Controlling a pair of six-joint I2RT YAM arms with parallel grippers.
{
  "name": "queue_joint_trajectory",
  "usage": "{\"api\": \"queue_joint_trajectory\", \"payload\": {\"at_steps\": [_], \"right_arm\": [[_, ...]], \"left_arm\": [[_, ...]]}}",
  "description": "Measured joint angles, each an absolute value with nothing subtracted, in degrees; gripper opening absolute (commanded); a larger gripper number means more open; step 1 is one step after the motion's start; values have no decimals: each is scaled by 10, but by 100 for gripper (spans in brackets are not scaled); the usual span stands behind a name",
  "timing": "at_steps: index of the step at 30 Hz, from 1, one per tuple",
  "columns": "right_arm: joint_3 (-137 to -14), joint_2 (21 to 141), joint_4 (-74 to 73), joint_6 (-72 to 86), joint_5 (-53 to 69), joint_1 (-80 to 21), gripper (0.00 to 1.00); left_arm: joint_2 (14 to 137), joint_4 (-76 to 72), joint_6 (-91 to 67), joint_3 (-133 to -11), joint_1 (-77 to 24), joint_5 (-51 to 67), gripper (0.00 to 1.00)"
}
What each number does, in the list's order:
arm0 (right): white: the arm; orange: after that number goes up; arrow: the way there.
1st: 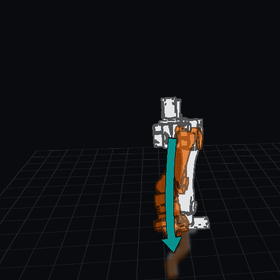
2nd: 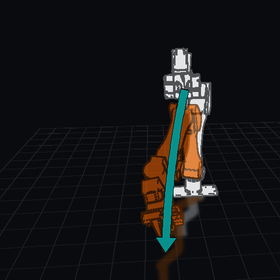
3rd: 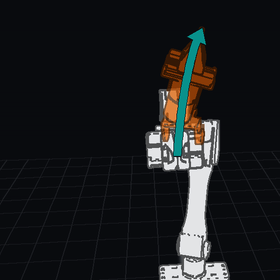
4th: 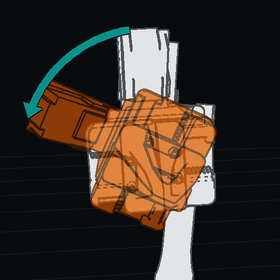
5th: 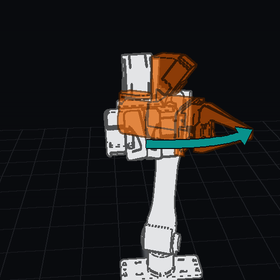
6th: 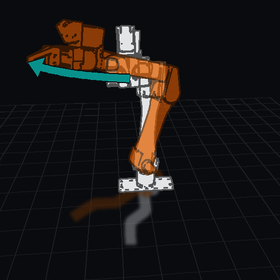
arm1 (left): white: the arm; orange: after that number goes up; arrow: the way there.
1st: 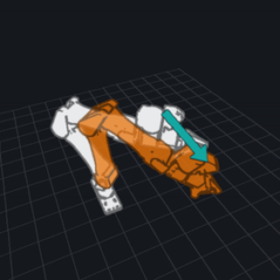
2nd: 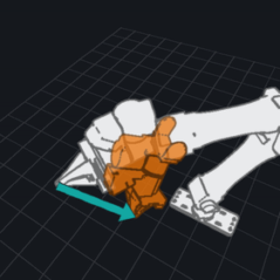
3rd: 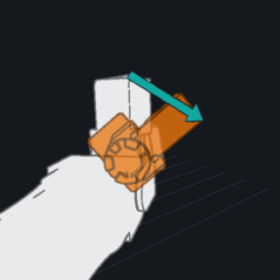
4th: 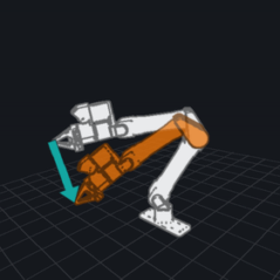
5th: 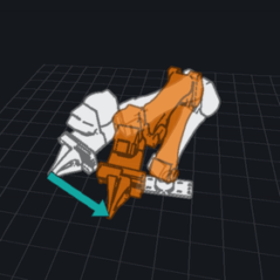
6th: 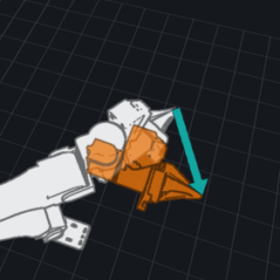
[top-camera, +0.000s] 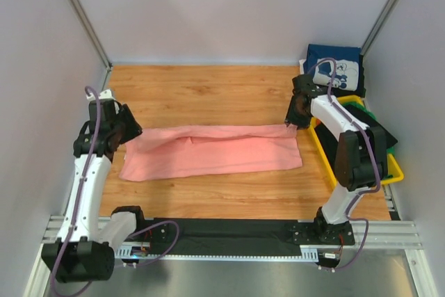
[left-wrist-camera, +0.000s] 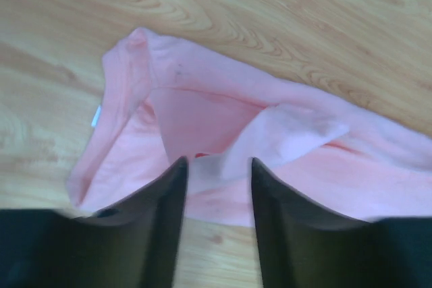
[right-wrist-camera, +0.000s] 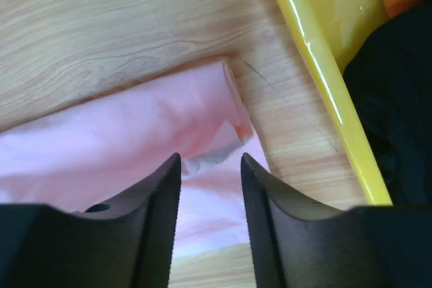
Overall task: Fold and stack the t-shirts
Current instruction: Fold the tshirt
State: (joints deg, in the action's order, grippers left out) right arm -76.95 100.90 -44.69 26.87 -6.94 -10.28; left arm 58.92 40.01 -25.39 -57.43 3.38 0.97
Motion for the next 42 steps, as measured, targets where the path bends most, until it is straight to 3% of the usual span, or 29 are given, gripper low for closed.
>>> {"api": "queue_joint_trajectory", "payload": {"at_steps": [1, 4, 8, 12, 25, 28, 29, 32, 37, 41, 42], "right_arm": [[-763, 1006, -447, 269, -70, -103, 70], [-741, 990, -444, 271, -69, -103, 80], [-729, 954, -449, 274, -69, -105, 79], [-745, 939, -449, 274, -67, -118, 75], [-789, 1117, -400, 261, -24, -203, 65], [-769, 1112, -386, 267, -20, -202, 65], [-758, 1108, -380, 270, -21, -202, 65], [-709, 1077, -340, 285, -23, -206, 64], [-595, 996, -273, 350, -30, -281, 64], [-546, 945, -269, 450, -4, -496, 71], [-547, 938, -275, 471, 5, -559, 71]], "left_arm": [[565, 417, -257, -570, 34, -2, 66], [508, 460, -272, -555, 34, -29, 76], [443, 490, -291, -529, 34, -37, 75], [438, 477, -313, -500, 34, -30, 66], [754, 286, -417, -377, 8, 16, 59], [803, 255, -429, -400, 8, 20, 58], [816, 246, -434, -409, 7, 21, 50], [846, 226, -445, -431, 5, 9, 48], [972, 261, -446, -582, -9, -22, 50], [1219, 331, -415, -948, -28, 1, 55], [1296, 347, -402, -1057, -30, 22, 63]]}}
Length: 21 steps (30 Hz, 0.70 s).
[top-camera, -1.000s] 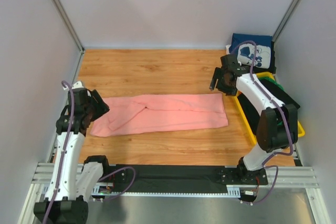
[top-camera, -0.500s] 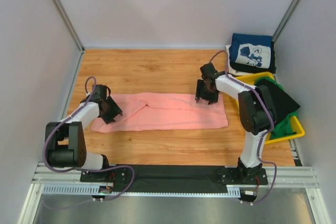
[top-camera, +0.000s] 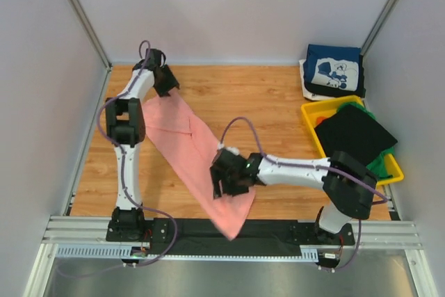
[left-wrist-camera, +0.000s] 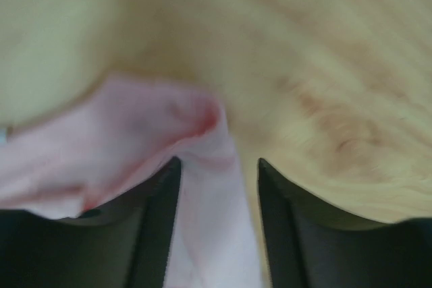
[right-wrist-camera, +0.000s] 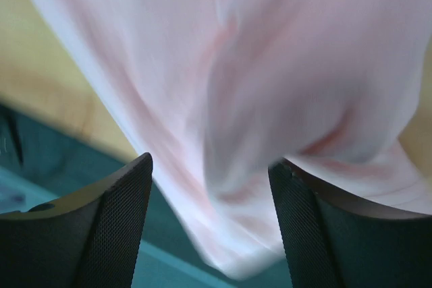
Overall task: Fold and stack the t-shirts
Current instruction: Fold the tshirt
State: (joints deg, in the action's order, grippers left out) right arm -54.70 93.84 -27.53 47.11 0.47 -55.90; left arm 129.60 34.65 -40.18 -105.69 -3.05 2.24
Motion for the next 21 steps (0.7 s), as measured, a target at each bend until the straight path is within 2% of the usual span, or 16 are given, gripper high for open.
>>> {"api": "queue_joint_trajectory", "payload": {"at_steps": [1, 2, 4, 5, 6, 8, 10, 13, 16, 21], "right_arm": [[-558, 930, -298, 492, 14, -607, 74], [-570, 926, -316, 500, 17, -660, 75], [-626, 908, -384, 513, 3, -714, 76], [-658, 894, -410, 515, -11, -718, 76], [-689, 879, -432, 515, -31, -712, 76], [-740, 850, -458, 507, -66, -685, 75], [-783, 835, -477, 490, -91, -646, 74], [-846, 863, -502, 455, -117, -601, 73], [-932, 947, -518, 406, -131, -575, 73], [-1096, 1113, -524, 330, -104, -534, 72]], "left_arm": [[1370, 372, -389, -1171, -33, 51, 82], [1444, 396, -380, -1282, -34, 84, 84], [1514, 432, -379, -1454, -35, 144, 89], [1507, 407, -375, -1454, -36, 166, 98], [1464, 385, -371, -1400, -37, 184, 100], [1322, 335, -364, -1216, -39, 202, 100], [1212, 348, -350, -1134, -40, 207, 100], [1072, 372, -312, -1126, -41, 199, 100], [921, 396, -269, -1105, -37, 171, 100], [652, 421, -206, -928, -35, 122, 100]]}}
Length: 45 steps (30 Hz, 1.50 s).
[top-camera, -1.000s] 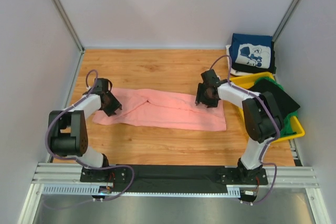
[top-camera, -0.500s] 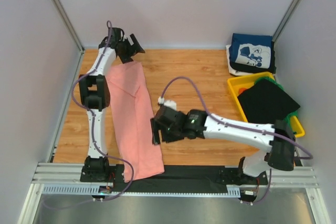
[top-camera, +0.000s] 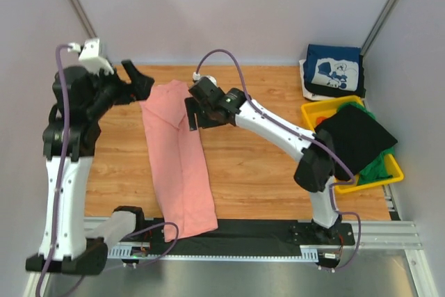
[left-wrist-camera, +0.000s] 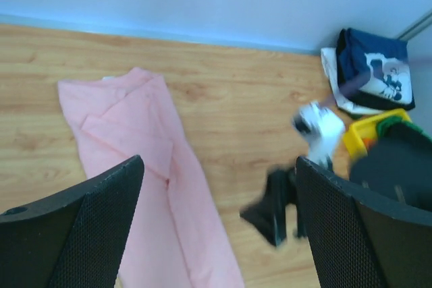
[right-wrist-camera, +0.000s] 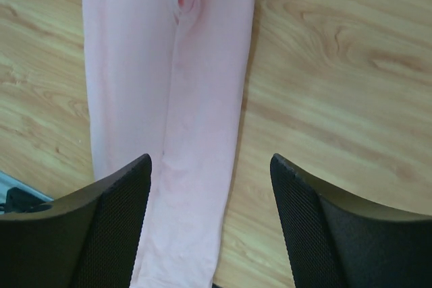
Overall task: Fold and stack the t-shirts
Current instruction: Fold the tshirt
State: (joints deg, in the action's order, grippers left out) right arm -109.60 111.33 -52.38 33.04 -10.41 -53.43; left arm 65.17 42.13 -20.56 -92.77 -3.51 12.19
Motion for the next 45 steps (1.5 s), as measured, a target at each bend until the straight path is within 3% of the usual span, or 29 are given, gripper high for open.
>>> {"api": "queue_joint_trajectory", "payload": {"at_steps": [5, 10, 15, 20, 23, 25, 29, 38, 45], "right_arm": [[-1221, 1243, -485, 281, 4, -456, 72], [-1281, 1343, -413, 273, 117, -388, 74], [-1371, 1452, -379, 278, 171, -366, 75], [-1384, 1510, -352, 298, 196, -371, 74], [-1388, 1529, -327, 316, 210, -374, 60], [-1388, 1536, -315, 328, 217, -375, 45], [-1389, 1557, -285, 358, 233, -375, 2], [-1323, 1532, -238, 409, 205, -357, 0], [-1263, 1492, -229, 416, 165, -279, 0]], "left_arm": [[486, 457, -201, -730, -36, 101, 99], [408, 492, -225, -574, -36, 108, 97], [365, 500, -226, -508, -36, 110, 97], [340, 498, -225, -493, -36, 107, 97], [335, 495, -224, -493, -36, 109, 97], [334, 494, -224, -492, -36, 108, 97], [334, 493, -224, -491, -36, 108, 97], [353, 485, -223, -491, -36, 118, 96], [389, 484, -222, -490, -36, 126, 95]]}}
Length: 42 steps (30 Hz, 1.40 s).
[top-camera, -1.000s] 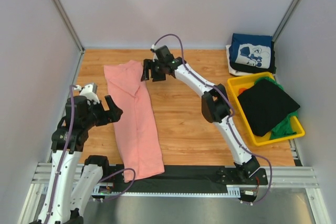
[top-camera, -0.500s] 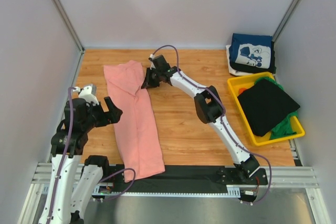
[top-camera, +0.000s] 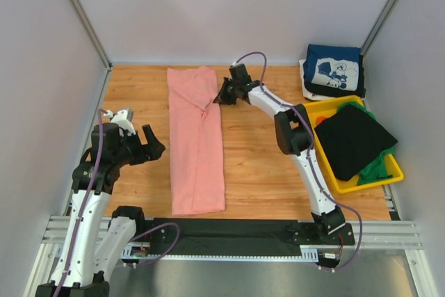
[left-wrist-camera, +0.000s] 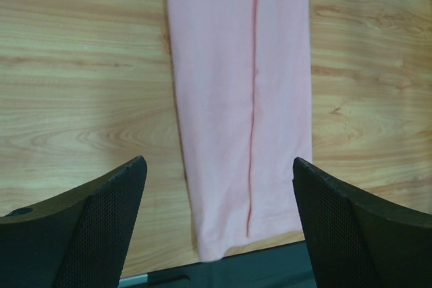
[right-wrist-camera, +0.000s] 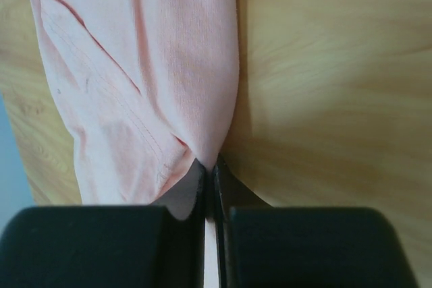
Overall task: Fold and stack the t-shirts
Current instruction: Fold the tshirt
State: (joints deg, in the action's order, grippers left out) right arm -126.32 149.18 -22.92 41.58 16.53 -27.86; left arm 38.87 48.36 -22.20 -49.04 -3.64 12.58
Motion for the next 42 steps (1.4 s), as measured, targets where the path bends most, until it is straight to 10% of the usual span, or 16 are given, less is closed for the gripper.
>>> {"api": "queue_joint_trajectory", "payload": {"at_steps": [7, 14, 20, 30, 42], "right_arm": [[-1264, 1491, -227, 413, 153, -220, 1], [-1326, 1511, -240, 382, 187, -211, 72], [-1292, 1476, -267, 318, 217, -208, 74], [-855, 1081, -285, 318, 191, -221, 71], [-435, 875, -211, 448, 171, -463, 59]], "left_arm": [[388, 483, -222, -490, -36, 126, 95], [411, 481, -222, -490, -36, 124, 93], [488, 481, -237, -491, -87, 96, 91], [563, 482, -347, -436, -234, -1, 89], [430, 424, -468, -241, -325, -13, 87]]}}
